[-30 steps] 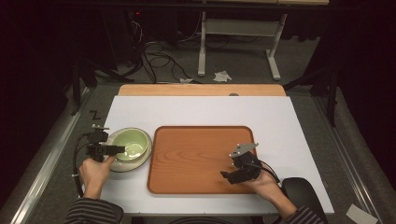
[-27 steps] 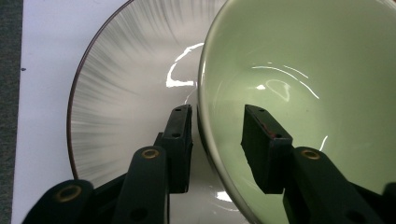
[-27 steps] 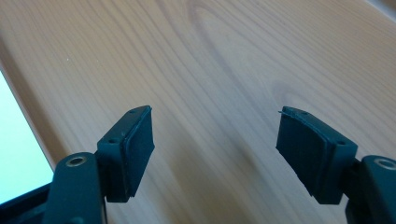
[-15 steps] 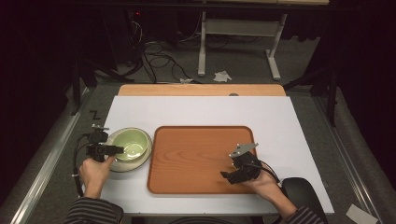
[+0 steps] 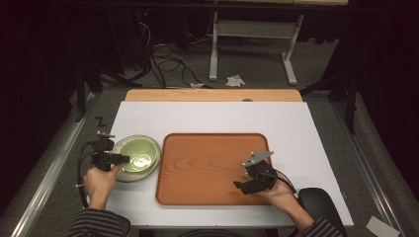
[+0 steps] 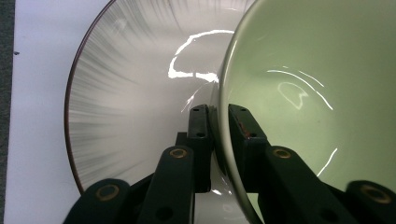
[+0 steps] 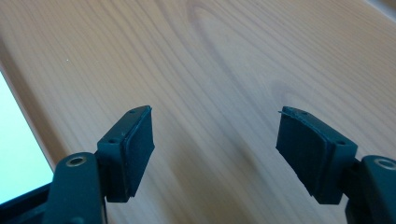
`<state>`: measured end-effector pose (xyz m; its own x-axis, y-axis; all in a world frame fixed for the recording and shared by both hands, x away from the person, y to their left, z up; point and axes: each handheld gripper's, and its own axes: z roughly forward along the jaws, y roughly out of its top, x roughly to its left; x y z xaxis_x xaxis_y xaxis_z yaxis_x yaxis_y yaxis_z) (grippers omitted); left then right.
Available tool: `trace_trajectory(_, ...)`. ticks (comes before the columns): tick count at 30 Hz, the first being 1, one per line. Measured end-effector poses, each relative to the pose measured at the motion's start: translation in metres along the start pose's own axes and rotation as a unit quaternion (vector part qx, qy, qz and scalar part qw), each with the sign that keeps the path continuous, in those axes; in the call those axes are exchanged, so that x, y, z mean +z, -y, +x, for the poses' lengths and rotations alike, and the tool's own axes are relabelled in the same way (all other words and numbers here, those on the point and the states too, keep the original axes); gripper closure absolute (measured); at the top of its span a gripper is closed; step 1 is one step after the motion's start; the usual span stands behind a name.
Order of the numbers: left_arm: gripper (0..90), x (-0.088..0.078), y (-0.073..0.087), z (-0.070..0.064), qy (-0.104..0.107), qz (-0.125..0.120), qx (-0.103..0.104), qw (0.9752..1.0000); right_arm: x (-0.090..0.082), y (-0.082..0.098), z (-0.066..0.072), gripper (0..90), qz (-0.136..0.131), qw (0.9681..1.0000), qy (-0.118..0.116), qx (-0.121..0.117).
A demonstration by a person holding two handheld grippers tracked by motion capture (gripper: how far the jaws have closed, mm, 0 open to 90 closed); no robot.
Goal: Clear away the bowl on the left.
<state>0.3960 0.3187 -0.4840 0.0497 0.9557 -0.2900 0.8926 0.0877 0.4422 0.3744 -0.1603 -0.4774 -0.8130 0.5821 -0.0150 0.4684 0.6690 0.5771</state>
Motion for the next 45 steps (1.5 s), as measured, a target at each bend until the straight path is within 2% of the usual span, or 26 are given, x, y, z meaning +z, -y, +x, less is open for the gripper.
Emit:
trace_trajectory(5,82.9,-0.001,0.0,0.003,0.011,-0.002,-0.009,0.9999,0.0,0.0,0.0,29.0,0.002,1.0,-0.001,-0.001)
trace_trajectory(15,83.5,-0.006,0.0,0.003,0.017,-0.017,-0.013,0.9996,0.0,0.0,0.0,29.0,0.0,1.0,0.0,-0.002)
trace_trajectory(28,83.1,-0.013,0.0,-0.002,0.004,-0.023,0.009,0.9997,-0.001,0.0,-0.001,29.1,-0.003,1.0,0.002,-0.006)
trace_trajectory(32,83.1,-0.016,0.0,-0.002,0.013,-0.032,0.008,0.9994,-0.001,0.0,-0.001,29.1,-0.001,1.0,0.003,-0.003)
trace_trajectory(45,83.1,-0.029,0.0,-0.007,0.014,-0.056,0.014,0.9982,-0.001,0.0,0.0,29.3,-0.002,1.0,0.002,-0.003)
